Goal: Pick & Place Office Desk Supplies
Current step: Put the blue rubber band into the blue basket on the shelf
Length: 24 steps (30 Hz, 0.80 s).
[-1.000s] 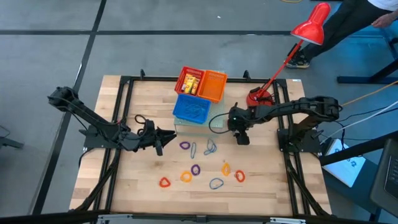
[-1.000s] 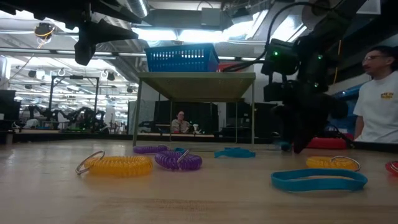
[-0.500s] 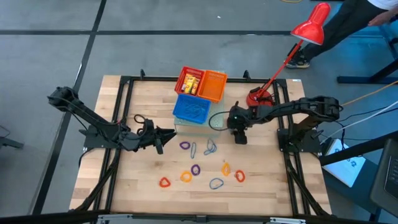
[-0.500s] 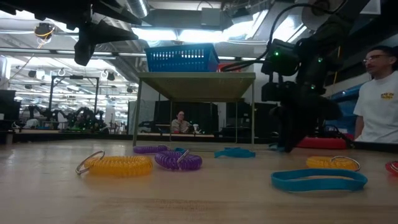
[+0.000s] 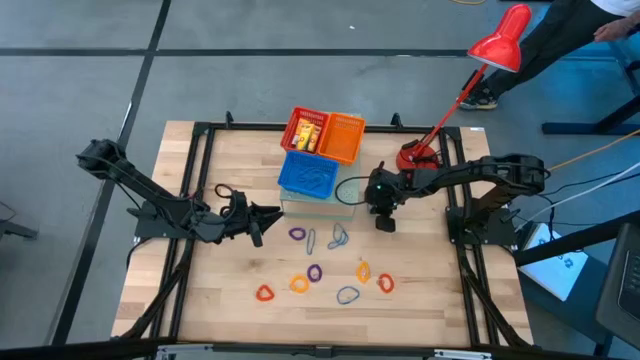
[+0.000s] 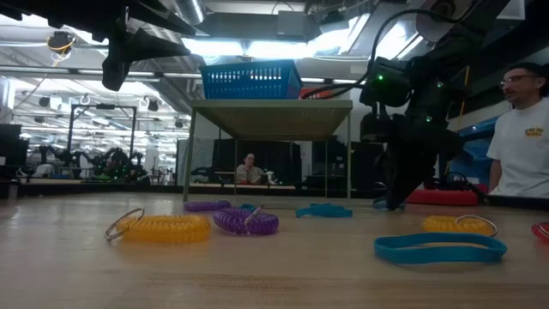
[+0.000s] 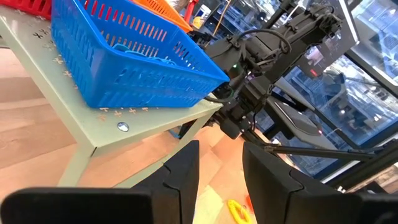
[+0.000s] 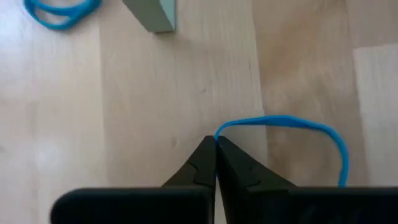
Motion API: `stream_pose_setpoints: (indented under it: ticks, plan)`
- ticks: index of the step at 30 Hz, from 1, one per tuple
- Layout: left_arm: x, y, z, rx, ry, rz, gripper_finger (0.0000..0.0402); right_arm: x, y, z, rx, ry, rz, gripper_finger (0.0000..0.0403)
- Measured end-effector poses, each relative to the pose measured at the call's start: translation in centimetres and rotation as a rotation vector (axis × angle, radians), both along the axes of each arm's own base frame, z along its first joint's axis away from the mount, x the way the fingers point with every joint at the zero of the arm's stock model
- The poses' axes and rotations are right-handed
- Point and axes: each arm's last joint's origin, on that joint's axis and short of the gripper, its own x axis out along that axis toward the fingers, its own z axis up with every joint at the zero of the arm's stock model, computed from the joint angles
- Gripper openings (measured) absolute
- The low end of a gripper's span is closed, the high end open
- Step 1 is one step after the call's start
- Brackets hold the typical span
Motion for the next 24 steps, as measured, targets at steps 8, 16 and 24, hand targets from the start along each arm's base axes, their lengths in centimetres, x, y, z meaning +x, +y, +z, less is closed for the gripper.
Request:
stream_pose_setpoints:
  ticks: [8,16,24]
  plan:
    - [0.0,0.0,0.0,0.001,0.001,0.0,0.0118,-0.1,2.4,1.7,0.316,-0.026,-0.053,0.0002]
    - [0.0,0.0,0.0,0.01,0.008,-0.002,0.0118,-1.2,6.6,6.8,0.445,-0.151,-0.107,0.0001]
    - [0.0,0.0,0.0,0.006,0.003,-0.01,0.0118,-2.7,10.3,12.4,0.605,-0.446,-0.224,0.0]
